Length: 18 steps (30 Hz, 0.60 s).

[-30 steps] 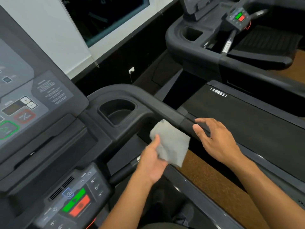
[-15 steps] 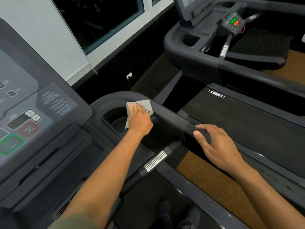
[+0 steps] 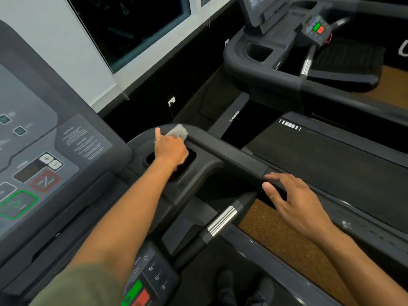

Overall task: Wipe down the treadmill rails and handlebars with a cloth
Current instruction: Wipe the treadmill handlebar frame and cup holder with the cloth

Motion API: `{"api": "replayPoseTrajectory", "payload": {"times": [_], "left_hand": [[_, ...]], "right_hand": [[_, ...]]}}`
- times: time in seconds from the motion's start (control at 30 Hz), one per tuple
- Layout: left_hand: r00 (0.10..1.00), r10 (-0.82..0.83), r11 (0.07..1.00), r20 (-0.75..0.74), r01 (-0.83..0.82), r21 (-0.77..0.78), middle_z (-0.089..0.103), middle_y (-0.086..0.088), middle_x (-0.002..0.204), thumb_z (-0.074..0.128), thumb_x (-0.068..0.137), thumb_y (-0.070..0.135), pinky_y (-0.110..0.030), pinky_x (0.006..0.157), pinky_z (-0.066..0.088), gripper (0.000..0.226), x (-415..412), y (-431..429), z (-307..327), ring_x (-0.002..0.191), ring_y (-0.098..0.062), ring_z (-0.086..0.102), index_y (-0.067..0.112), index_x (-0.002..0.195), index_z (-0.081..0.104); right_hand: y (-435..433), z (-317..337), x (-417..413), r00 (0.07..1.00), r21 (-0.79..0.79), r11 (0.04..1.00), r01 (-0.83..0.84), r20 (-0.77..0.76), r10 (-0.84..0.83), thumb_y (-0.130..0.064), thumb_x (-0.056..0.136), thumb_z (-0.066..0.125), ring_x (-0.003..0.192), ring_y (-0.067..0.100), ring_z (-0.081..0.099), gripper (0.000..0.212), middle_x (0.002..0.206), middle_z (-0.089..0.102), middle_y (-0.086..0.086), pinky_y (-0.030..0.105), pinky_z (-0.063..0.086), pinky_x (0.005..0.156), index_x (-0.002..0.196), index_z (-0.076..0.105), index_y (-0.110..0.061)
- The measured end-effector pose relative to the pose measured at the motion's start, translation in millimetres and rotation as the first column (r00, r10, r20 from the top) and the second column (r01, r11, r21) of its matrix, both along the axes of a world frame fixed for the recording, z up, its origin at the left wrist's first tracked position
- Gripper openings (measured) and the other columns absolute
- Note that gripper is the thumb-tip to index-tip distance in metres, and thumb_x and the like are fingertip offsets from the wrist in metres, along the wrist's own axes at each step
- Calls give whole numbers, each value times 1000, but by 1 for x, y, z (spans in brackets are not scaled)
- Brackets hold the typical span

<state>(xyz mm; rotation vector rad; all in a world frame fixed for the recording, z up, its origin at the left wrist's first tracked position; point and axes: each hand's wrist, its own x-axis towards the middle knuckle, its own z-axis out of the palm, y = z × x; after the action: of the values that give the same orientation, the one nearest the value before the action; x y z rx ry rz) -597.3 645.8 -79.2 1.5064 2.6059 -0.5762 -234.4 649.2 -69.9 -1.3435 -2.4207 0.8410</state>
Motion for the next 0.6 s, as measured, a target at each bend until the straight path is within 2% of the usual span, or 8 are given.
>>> {"api": "replayPoseTrajectory", "payload": {"times": [0.1, 0.13, 0.2, 0.27, 0.33, 0.4, 0.47, 0.6], "left_hand": [[983, 182, 983, -5, -183, -37, 67, -6, 76, 48, 96, 22, -60, 128, -2, 26, -21, 3, 6, 85, -31, 61, 12, 88, 71], [975, 220, 974, -15, -220, -47, 69, -6, 78, 48, 96, 22, -61, 127, 0, 26, -21, 3, 4, 89, -32, 62, 12, 89, 72], [974, 228, 973, 3, -228, -35, 75, -11, 103, 47, 98, 26, -60, 126, 11, 31, -12, 6, -4, 111, -36, 64, 12, 107, 73], [995, 99, 995, 13, -100, 29, 73, -17, 118, 47, 98, 29, -54, 118, 30, 37, 7, 9, -17, 115, -38, 63, 10, 119, 72], [995, -102, 991, 0, 102, 91, 70, -22, 117, 46, 95, 27, -49, 107, 41, 42, 31, 6, -29, 110, -39, 62, 6, 120, 72], [978, -210, 971, 6, 207, 120, 66, -28, 120, 43, 96, 27, -50, 111, 39, 48, 50, -2, -40, 114, -42, 58, -3, 126, 65], [964, -265, 952, 15, 258, 167, 61, -32, 130, 41, 96, 31, -53, 120, 32, 59, 61, -14, -49, 128, -44, 54, -11, 133, 57], [901, -427, 881, 71, 398, 254, 49, -26, 154, 45, 98, 30, -54, 129, 18, 65, 78, -59, -62, 150, -39, 38, -9, 149, 45]], "right_hand": [[0, -3, 3, 1000, 1, 1000, 12, 4, -12, -63, 98, 36, 128, 8, 49, 53, 136, 58, -13, 29, 40, 101, 135, 56, -32], [-1, -4, 4, 1000, -5, 1000, 19, 5, -19, -63, 98, 36, 128, 8, 49, 52, 136, 58, -12, 31, 40, 102, 135, 56, -32], [-2, -5, 6, 999, -20, 999, 32, 2, -32, -63, 98, 37, 129, 9, 48, 52, 137, 58, -12, 34, 42, 104, 135, 56, -33], [-3, -5, 5, 999, -28, 999, 37, -4, -37, -64, 97, 36, 130, 9, 48, 53, 137, 58, -12, 35, 42, 105, 136, 56, -33], [-4, -6, 1, 1000, -27, 999, 28, 1, -28, -65, 97, 35, 129, 9, 48, 54, 137, 58, -12, 33, 41, 104, 136, 56, -33], [-5, -6, -6, 1000, -27, 1000, 9, 4, -9, -65, 97, 34, 127, 9, 49, 55, 135, 59, -11, 32, 41, 103, 136, 56, -32], [-7, -5, -15, 1000, -26, 1000, -13, -4, 13, -65, 97, 34, 126, 9, 50, 56, 134, 59, -10, 33, 41, 103, 135, 57, -31], [-13, -4, -34, 998, -28, 997, -68, -9, 68, -64, 98, 35, 128, 10, 49, 55, 137, 58, -10, 35, 41, 106, 136, 56, -31]]}}
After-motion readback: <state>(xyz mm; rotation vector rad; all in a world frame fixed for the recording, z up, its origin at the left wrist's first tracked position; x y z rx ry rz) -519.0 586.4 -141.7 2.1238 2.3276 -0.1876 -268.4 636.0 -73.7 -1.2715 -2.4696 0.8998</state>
